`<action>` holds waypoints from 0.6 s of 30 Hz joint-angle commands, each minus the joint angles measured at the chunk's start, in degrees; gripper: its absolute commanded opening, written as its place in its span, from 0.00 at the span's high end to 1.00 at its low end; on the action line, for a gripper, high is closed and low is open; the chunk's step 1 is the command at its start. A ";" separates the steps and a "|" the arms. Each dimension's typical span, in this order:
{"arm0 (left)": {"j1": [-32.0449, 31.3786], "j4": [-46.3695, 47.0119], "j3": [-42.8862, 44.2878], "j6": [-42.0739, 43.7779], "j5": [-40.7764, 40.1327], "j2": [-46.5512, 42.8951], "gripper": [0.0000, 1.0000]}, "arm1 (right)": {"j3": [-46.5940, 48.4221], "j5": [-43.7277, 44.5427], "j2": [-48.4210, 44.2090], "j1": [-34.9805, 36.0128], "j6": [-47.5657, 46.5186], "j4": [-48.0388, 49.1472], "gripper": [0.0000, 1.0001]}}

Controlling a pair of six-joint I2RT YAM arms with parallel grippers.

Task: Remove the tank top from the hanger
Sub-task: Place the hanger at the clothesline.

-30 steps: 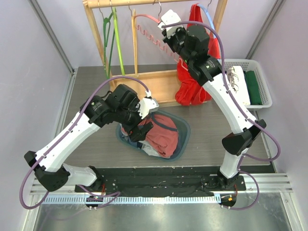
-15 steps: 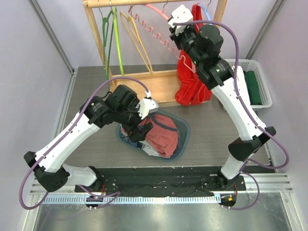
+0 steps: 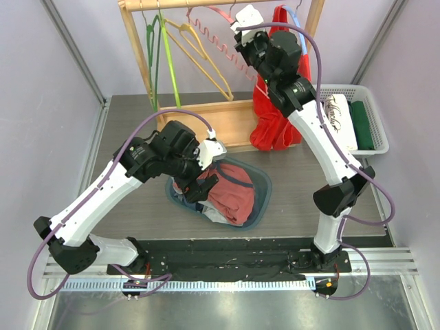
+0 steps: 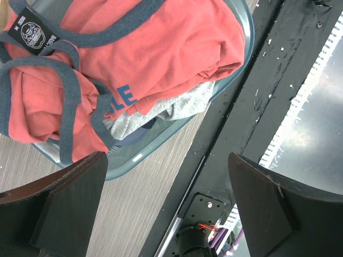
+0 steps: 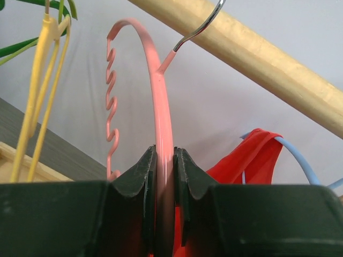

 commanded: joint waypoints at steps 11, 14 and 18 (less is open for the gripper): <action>-0.21 1.31 2.57 -0.09 0.33 -0.94 0.00 | 3.75 -1.65 4.08 2.67 1.63 4.95 0.98; -0.21 1.31 2.83 0.18 0.16 -0.76 0.00 | 3.13 -0.33 4.35 4.43 0.84 4.77 0.99; -0.21 1.31 3.10 0.27 0.16 -0.76 0.00 | 1.90 0.02 3.74 5.40 2.50 4.77 0.99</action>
